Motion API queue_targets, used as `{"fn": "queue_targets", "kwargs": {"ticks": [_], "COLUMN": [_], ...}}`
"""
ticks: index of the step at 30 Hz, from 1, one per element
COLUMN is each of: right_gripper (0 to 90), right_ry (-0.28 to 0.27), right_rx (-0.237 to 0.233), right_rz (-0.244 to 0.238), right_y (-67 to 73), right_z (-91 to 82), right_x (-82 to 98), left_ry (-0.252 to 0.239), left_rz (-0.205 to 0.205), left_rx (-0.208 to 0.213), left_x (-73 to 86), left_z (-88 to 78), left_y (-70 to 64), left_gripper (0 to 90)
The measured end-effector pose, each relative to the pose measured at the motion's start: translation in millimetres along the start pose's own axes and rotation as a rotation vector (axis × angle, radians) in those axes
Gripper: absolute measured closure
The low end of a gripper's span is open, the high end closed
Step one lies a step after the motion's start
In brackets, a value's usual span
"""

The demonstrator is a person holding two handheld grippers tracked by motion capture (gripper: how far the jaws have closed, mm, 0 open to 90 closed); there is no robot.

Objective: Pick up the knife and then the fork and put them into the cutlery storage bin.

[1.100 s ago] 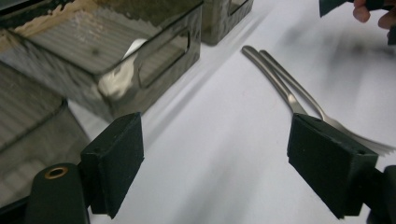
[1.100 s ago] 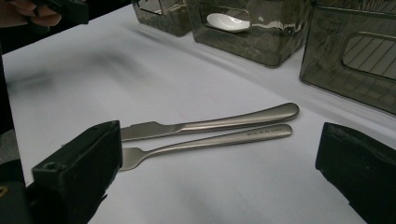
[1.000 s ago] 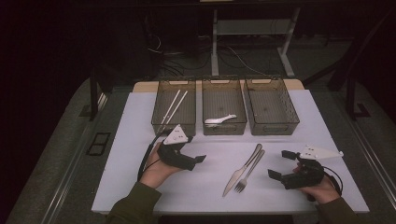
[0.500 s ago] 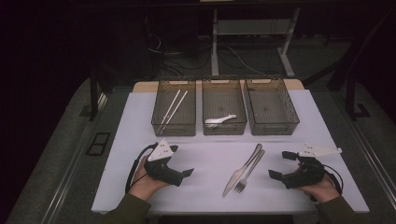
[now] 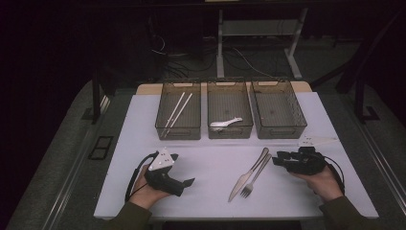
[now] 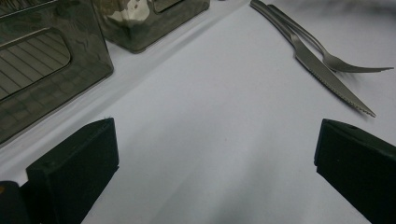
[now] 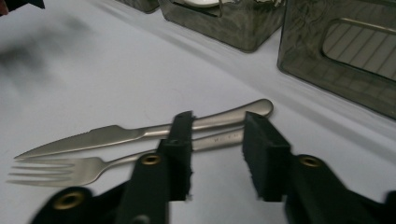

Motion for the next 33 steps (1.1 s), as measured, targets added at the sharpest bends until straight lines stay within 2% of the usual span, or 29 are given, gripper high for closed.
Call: {"fn": "queue_targets", "kwargs": {"ticks": [3, 8, 19, 24, 29, 33], "right_gripper": [77.0, 89.7, 90.0, 90.0, 90.0, 90.0], "right_ry": [0.016, 0.056, 0.133, 0.147, 0.181, 0.188], "right_rx": [-0.010, -0.015, -0.019, -0.015, -0.001, 0.002], "right_rz": [-0.011, -0.042, -0.089, -0.096, -0.122, -0.142], "right_y": [-0.8, 0.5, 4.9, 7.6, 9.0, 9.9], "right_z": [8.7, 23.7, 51.3, 51.1, 53.9, 53.6], "right_x": [-5.2, -10.4, -9.3, -7.7, -4.1, -3.5], "left_ry": [-0.005, 0.000, 0.002, 0.001, 0.004, 0.005], "left_rz": [0.001, 0.001, 0.003, 0.006, 0.010, 0.010], "left_rx": [0.000, 0.005, 0.014, 0.016, 0.017, 0.021], "left_x": [-0.8, 0.2, 0.2, 0.0, -0.1, -0.1], "left_z": [-0.1, 0.5, 1.9, 1.6, 1.2, 1.6], "left_y": [-0.2, 0.1, -2.0, -1.9, -2.6, -3.1], "left_gripper": [0.0, 0.0, 0.0, 0.0, 0.0, 0.0]}}
Point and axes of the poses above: each handheld gripper's, and its own axes: z roughly forward along the jaws, x roughly out of its underside, y roughly to its left, the point moved 5 cm from there along z, roughly forward along the jaws
